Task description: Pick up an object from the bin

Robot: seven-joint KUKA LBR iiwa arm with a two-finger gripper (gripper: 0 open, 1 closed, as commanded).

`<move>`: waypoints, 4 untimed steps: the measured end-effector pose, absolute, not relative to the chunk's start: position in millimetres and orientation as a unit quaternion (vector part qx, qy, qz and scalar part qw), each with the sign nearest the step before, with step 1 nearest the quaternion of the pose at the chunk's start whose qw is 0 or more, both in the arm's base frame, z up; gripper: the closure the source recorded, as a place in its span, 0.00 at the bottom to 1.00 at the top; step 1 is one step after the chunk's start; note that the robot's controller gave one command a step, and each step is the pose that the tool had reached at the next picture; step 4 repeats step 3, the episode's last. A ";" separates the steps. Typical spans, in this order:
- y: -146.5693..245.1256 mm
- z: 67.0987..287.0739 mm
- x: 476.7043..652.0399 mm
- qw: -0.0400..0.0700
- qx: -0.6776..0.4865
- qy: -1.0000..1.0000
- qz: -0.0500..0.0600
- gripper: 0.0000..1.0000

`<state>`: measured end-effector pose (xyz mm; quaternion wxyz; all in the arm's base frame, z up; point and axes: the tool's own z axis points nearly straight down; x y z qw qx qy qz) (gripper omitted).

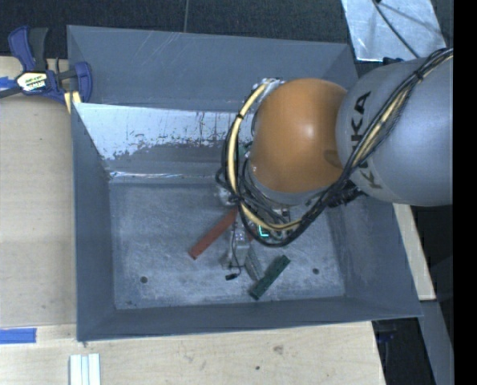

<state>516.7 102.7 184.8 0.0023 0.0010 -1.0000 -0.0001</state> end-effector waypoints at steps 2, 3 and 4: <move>103.8 71.9 542.7 -0.004 0.044 -0.999 -0.001 1.00; 106.0 226.8 579.4 -0.006 0.136 -0.991 0.000 1.00; 106.0 226.8 579.4 -0.006 0.136 -0.991 0.000 1.00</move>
Offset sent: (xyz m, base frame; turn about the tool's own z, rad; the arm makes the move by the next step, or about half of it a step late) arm 0.0237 0.0007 -0.1148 -0.0882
